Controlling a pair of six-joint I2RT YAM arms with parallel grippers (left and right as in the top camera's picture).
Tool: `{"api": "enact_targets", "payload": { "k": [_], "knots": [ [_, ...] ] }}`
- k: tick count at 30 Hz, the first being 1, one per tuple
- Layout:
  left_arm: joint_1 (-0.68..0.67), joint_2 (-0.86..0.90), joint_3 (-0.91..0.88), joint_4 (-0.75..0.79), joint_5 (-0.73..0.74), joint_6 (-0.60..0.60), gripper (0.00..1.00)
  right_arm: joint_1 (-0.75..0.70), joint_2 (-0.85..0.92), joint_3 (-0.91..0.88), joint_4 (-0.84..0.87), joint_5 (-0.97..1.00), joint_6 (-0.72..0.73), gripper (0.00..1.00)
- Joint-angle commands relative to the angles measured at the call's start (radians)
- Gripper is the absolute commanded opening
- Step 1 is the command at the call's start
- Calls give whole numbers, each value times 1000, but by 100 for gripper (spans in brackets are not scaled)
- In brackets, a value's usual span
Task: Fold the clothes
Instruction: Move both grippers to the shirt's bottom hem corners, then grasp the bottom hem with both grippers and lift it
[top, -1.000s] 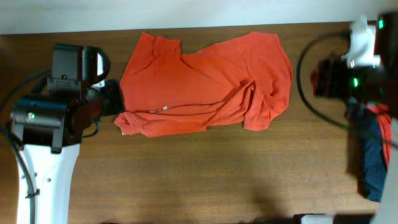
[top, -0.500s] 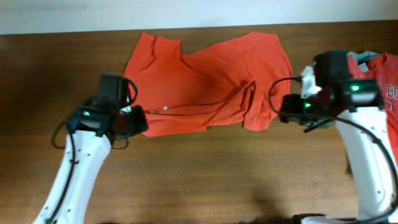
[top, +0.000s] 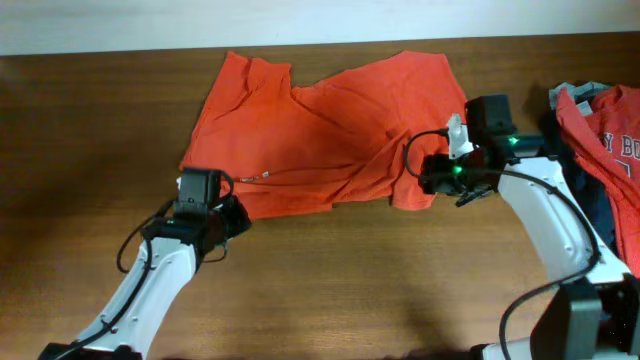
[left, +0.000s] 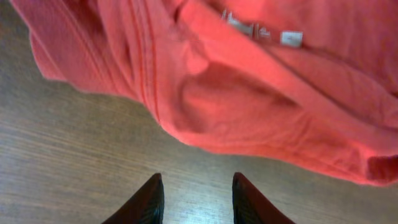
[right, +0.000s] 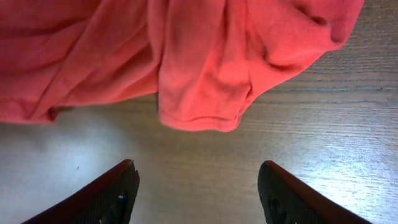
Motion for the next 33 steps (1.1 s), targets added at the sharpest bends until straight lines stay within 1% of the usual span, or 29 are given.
{"api": "enact_targets", "payload": {
  "k": [1,5,11,16,21,24,25,26,27,30,33],
  "knots": [
    [-2,-2,-40,44,-6,-47,36,6,44,-5,22,31,40,66],
    [-2,5,-53,104,-62,-48,36,6,97,-5,52,31,63,66],
    [-2,105,-53,190,-91,-47,36,6,133,-5,44,27,66,66],
    [-2,221,-53,268,-61,-48,36,16,133,-21,39,31,65,66],
    [-2,237,-53,293,-65,-47,35,47,133,-52,51,47,62,66],
    [-2,237,-53,348,-65,-47,35,73,134,-58,55,62,62,66],
    [-2,237,-53,356,-65,-47,30,78,134,-58,56,63,62,66],
    [-2,237,-53,359,-65,-47,17,81,134,-59,58,65,63,66],
    [-2,237,-53,362,-65,-47,2,84,134,-59,57,69,63,66],
    [-2,236,-52,378,-64,-47,1,85,134,-62,55,69,63,65],
    [-2,215,-24,376,-54,-43,1,85,134,-71,56,82,66,61]
  ]
}}
